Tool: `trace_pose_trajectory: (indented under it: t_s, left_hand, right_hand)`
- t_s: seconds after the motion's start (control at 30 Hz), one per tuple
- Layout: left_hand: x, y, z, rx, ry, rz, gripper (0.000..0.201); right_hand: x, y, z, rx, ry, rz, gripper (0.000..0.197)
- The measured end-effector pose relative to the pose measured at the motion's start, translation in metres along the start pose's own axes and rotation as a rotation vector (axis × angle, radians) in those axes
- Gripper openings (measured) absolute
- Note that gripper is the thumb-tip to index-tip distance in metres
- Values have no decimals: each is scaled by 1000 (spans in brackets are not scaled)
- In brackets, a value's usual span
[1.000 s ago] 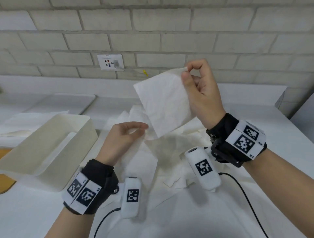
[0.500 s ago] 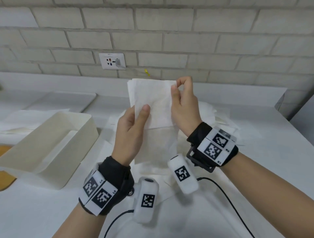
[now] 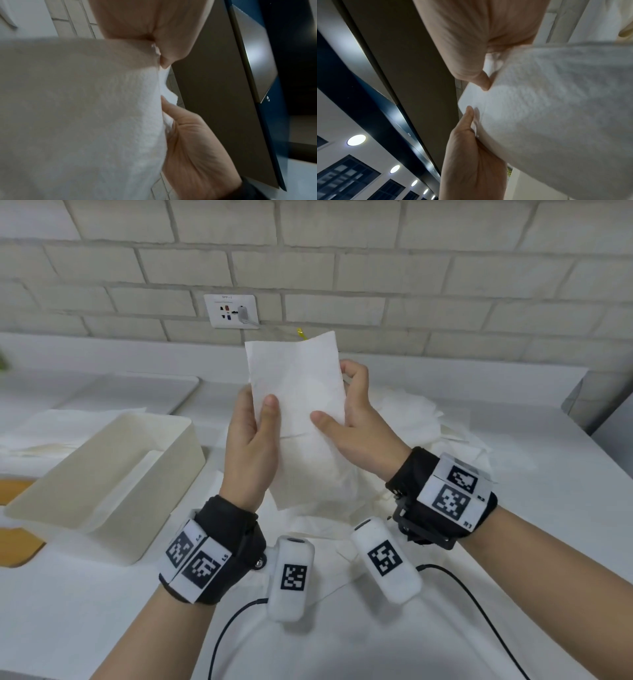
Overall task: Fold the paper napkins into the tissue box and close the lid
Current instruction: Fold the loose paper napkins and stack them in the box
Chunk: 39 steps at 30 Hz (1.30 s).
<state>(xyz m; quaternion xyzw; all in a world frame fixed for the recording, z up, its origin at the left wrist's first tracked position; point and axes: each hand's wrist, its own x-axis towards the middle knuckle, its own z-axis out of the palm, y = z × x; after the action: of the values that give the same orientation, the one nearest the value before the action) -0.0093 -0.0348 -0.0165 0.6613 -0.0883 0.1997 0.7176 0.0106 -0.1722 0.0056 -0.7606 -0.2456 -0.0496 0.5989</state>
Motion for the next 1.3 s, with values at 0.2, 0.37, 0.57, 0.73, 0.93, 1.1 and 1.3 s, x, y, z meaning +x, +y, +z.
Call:
trace_pose_trajectory:
  t_s: [0.2,0.37,0.57,0.73,0.93,1.1,1.3]
  left_hand:
    - [-2,-2,-19,7,-201,35,71]
    - [-1,-11,-40,183,-23,-110,52]
    - [-5,-19,-71,208,131,-175,63]
    - [-6,-23,-75,148,137,-237,59]
    - [-7,-22,-68,142,150,-250,55]
    - [-4,-22,-68,152,153,-223,57]
    - [0,-25,-69,210,166,-164,62]
  right_hand:
    - [3,4,4,-18,85,-88,51]
    - [1,17,3,-154,28,43,58]
    - [-20,53,2,-1046,-643,170,68]
    - [-27,79,8,-1182,-771,156,79]
    - [-24,80,12,-1188,-727,51,38]
    - [-17,82,5,-1017,-642,134,34]
    - [-6,62,-16,-585,-210,113,19]
